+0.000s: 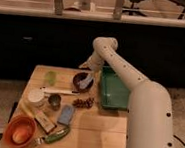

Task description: Place towel in purple bowl

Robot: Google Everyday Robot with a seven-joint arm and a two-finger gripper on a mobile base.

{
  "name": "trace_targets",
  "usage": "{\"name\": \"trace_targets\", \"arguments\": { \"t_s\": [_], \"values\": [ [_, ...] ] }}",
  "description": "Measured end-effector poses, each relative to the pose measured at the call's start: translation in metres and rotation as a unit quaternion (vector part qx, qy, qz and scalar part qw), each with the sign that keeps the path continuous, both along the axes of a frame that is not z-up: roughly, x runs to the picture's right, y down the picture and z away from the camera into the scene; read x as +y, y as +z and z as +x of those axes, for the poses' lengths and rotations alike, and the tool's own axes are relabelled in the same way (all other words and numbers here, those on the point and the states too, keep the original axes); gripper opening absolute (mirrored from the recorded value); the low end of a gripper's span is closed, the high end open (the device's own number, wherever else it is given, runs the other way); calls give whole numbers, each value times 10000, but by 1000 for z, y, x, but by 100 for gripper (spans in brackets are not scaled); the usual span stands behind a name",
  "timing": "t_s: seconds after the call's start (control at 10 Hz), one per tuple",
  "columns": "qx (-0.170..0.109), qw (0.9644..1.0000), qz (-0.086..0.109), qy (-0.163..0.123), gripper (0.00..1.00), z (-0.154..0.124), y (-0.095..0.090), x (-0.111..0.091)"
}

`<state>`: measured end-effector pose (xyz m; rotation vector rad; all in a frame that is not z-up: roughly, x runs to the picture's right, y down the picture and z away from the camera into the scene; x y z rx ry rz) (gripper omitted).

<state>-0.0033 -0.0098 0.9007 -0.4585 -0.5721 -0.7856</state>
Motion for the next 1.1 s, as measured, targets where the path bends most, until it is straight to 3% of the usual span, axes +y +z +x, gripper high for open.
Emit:
{"name": "trace_targets", "arguments": {
  "t_s": [1.1],
  "values": [
    [-30, 10000, -14, 45, 80, 3, 1, 2]
  ]
}}
